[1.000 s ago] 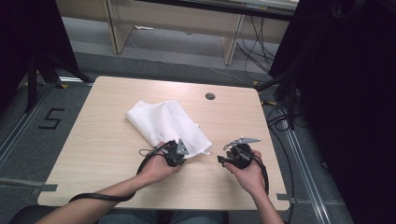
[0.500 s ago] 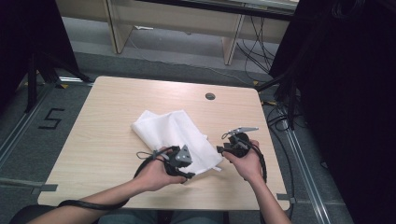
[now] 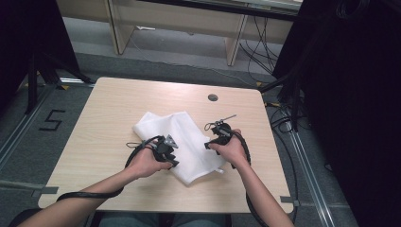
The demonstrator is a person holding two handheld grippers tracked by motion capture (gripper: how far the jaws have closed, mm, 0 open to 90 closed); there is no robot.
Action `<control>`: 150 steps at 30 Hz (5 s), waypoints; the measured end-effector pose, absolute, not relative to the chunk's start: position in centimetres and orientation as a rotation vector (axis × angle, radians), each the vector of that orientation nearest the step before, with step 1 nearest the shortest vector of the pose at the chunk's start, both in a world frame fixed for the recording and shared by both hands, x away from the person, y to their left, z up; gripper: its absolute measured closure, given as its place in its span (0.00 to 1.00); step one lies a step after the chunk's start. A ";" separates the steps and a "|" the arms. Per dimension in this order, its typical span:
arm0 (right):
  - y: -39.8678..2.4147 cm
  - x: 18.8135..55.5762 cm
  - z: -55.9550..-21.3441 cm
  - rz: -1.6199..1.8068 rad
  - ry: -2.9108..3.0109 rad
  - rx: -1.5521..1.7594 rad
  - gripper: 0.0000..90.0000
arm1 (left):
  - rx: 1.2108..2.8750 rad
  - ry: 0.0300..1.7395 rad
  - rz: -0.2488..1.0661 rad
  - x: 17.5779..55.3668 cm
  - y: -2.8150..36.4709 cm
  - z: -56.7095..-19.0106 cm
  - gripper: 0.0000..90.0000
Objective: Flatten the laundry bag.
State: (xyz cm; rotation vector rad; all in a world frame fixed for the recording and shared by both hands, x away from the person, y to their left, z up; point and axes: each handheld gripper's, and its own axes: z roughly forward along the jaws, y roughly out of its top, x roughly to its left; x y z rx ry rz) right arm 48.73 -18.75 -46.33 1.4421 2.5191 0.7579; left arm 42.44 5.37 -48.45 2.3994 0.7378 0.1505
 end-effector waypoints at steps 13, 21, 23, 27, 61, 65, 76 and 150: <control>-17.7 49.6 -47.0 0.661 2.580 1.359 0.91 | 2.414 0.758 0.137 42.5 4.7 -49.5 0.80; -17.3 49.0 -45.3 0.725 2.577 1.333 1.00 | 2.369 0.799 0.131 42.4 4.4 -49.7 0.81; -17.2 48.8 -44.8 0.749 2.569 1.326 1.00 | 2.402 0.770 0.140 42.6 4.4 -49.5 0.80; -16.8 48.4 -44.0 0.766 2.565 1.284 1.00 | 2.406 0.765 0.144 42.6 4.1 -49.5 0.80; -17.6 49.5 -45.1 0.706 2.571 1.324 1.00 | 2.369 0.869 0.120 44.1 6.1 -49.3 0.73; -17.9 49.4 -43.9 0.758 2.551 1.304 1.00 | 2.377 0.836 0.148 44.5 6.5 -48.5 0.70; -17.4 48.5 -40.9 0.964 2.470 1.227 1.00 | 2.373 0.875 0.132 45.1 5.9 -49.2 0.72; -11.3 40.8 -39.0 1.110 2.729 0.671 1.00 | 2.139 1.036 0.120 49.1 8.9 -49.5 0.65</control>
